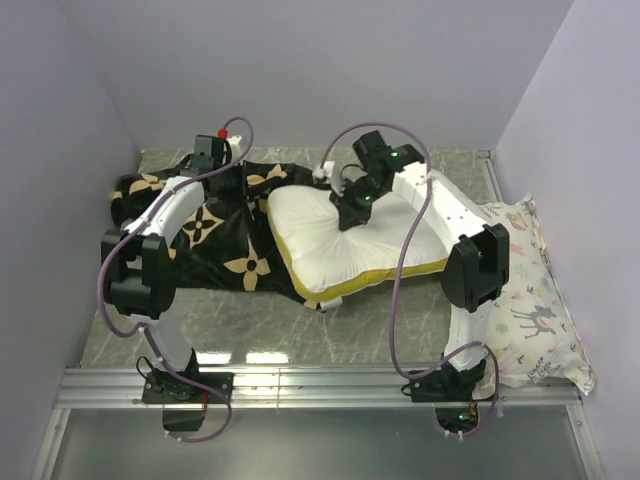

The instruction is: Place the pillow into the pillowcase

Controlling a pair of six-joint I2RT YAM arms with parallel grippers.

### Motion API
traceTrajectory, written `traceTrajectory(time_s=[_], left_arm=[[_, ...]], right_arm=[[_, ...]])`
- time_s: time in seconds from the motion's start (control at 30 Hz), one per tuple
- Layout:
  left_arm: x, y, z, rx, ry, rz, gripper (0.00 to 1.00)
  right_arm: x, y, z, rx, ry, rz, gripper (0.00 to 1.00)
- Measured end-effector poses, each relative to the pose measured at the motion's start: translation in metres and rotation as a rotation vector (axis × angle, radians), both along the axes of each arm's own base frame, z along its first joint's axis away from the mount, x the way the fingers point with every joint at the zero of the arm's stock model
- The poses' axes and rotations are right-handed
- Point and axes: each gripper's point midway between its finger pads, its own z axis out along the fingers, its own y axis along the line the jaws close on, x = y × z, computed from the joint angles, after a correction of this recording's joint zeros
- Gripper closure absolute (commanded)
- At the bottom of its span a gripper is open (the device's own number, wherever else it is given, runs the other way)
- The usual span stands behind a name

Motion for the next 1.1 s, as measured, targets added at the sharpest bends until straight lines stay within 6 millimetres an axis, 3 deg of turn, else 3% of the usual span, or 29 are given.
traceTrajectory(time_s=[0.13,0.33,0.4,0.43,0.53,0.63,0.8,0.97,1.1], left_arm=[[-0.005,-0.003,0.013,-0.011,-0.024,-0.032,0.89],[-0.020,0.004,-0.010,0.026,0.042,-0.029,0.85],[-0.024,0.008,-0.018,0.042,0.064,-0.023,0.78],[-0.025,0.009,-0.020,0.049,0.071,-0.021,0.67],[-0.025,0.014,-0.028,0.072,0.086,-0.015,0.47],[-0.026,0.019,-0.041,0.099,0.117,0.000,0.40],[-0.026,0.028,-0.067,0.147,0.173,0.028,0.39],[-0.019,0.031,-0.076,0.169,0.187,0.044,0.39],[-0.001,0.030,-0.073,0.169,0.161,0.054,0.56]], right_arm=[[-0.026,0.022,-0.014,-0.002,0.054,0.074,1.00],[-0.019,0.022,-0.020,-0.005,0.041,0.063,1.00],[-0.014,0.023,-0.028,-0.013,0.046,0.054,1.00],[-0.012,0.023,-0.033,-0.019,0.055,0.050,1.00],[-0.009,0.024,-0.052,-0.040,0.089,0.034,1.00],[-0.013,0.020,-0.070,-0.069,0.122,0.027,1.00],[-0.015,0.018,-0.074,-0.076,0.129,0.026,1.00],[-0.015,0.018,-0.074,-0.077,0.129,0.026,1.00],[-0.015,0.017,-0.074,-0.078,0.131,0.026,1.00]])
